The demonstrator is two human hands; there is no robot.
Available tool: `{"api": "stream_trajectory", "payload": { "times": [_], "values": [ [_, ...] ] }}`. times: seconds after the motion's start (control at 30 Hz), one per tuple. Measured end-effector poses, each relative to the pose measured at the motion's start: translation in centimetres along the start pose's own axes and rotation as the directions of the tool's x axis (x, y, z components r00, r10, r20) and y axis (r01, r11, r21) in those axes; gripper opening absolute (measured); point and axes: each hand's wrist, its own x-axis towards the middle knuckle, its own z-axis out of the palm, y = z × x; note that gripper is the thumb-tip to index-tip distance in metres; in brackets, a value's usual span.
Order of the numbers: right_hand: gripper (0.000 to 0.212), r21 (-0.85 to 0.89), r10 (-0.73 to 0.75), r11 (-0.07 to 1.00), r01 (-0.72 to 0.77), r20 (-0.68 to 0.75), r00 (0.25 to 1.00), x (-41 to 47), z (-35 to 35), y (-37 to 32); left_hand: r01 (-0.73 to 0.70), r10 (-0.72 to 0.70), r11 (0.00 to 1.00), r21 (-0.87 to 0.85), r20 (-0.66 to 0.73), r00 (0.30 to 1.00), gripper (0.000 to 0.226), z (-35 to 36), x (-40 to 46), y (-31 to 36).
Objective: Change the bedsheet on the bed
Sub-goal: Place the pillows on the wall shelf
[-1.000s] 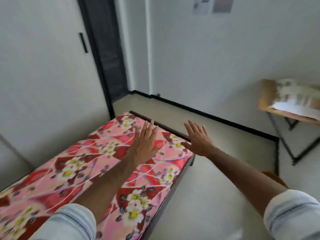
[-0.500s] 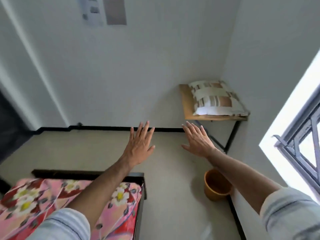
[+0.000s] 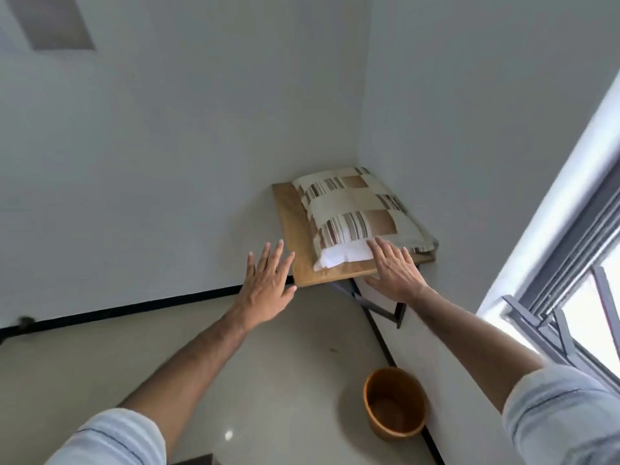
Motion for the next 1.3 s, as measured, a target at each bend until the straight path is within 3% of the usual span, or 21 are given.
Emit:
{"api": "stream_trajectory", "payload": {
  "times": [0.13, 0.33, 0.5, 0.7, 0.77, 0.93, 1.0, 1.17, 1.3],
  "values": [
    [0.085, -0.049, -0.01, 0.999, 0.013, 0.069, 0.998, 9.4, 0.6, 5.8, -0.035, 0.035, 0.999, 0.006, 0.016, 0.999, 0.075, 1.0, 11.1, -0.9],
    [0.083, -0.107, 0.051, 0.993, -0.039, 0.115, 0.992, 21.4, 1.8, 12.8, -0.009, 0.016, 0.986, -0.167, 0.041, 0.999, 0.073, 3.5, 24.3, -2.2],
    [0.082, -0.112, 0.066, 0.993, -0.048, 0.159, 0.985, 30.0, 4.5, 17.0, 0.026, 0.028, 0.94, -0.341, 0.153, 0.988, 0.072, 7.7, 34.4, -3.8],
    [0.083, -0.087, 0.182, 0.982, -0.165, 0.268, 0.946, 38.5, 7.6, 21.7, 0.1, 0.049, 0.869, -0.484, 0.286, 0.957, 0.074, 13.4, 45.4, -6.7],
    [0.08, -0.058, 0.208, 0.978, -0.2, 0.278, 0.938, 41.5, 8.2, 22.8, 0.153, 0.041, 0.814, -0.56, 0.318, 0.947, 0.076, 15.5, 48.6, -7.6],
    [0.087, 0.085, 0.306, 0.932, -0.352, 0.335, 0.891, 47.8, 11.4, 24.3, 0.476, -0.13, 0.462, -0.749, 0.473, 0.871, 0.099, 23.3, 54.4, -10.2],
    [0.093, 0.133, 0.342, 0.902, -0.411, 0.362, 0.867, 50.0, 13.5, 25.2, 0.516, -0.172, 0.42, -0.746, 0.493, 0.853, 0.098, 22.4, 55.2, -9.6],
    [0.101, 0.333, 0.442, 0.763, -0.554, 0.356, 0.823, 53.8, 17.6, 26.2, 0.598, -0.3, 0.423, -0.681, 0.518, 0.801, 0.104, 22.1, 55.8, -8.2],
    [0.115, 0.39, 0.498, 0.706, -0.591, 0.321, 0.806, 55.2, 19.1, 26.3, 0.716, -0.364, 0.314, -0.624, 0.617, 0.698, 0.117, 22.8, 57.2, -8.5]
  ]
}}
